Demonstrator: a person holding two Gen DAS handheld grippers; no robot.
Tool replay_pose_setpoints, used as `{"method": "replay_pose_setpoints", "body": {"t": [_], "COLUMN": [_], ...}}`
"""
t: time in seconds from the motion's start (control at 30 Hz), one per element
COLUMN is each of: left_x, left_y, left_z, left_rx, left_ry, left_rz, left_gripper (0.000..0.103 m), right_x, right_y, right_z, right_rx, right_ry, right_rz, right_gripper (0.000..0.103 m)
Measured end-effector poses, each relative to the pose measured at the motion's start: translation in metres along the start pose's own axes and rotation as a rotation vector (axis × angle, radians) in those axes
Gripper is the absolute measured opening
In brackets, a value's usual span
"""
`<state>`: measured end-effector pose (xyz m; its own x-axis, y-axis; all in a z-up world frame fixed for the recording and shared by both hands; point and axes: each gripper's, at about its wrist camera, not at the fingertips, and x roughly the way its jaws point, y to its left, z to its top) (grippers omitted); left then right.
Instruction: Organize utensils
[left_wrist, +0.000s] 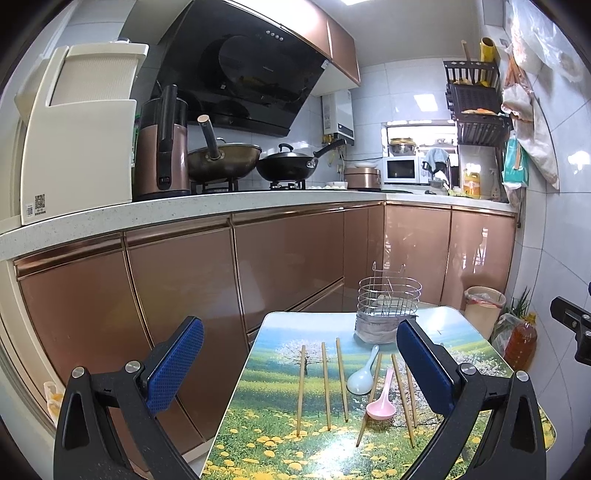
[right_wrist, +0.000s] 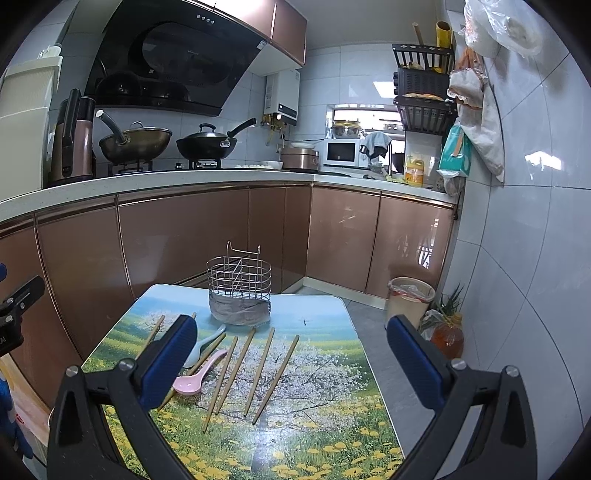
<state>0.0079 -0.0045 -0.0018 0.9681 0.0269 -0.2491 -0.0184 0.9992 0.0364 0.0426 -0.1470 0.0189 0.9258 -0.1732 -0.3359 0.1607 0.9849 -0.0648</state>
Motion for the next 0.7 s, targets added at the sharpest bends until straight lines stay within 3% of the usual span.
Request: {"method": "replay_pose_setpoints", "body": {"t": [0.7], "left_x": [0.030], "left_y": [0.005], "left_z": [-0.003], "left_rx": [-0.011], "left_ry": [0.068], "left_rz": [0.000], "left_gripper": [0.103], "right_x": [0.032], "right_y": [0.007], "right_z": [-0.001], "right_rx": [-0.032], "right_ry": [0.056], "right_rz": [-0.025], "right_gripper": [0.103]}}
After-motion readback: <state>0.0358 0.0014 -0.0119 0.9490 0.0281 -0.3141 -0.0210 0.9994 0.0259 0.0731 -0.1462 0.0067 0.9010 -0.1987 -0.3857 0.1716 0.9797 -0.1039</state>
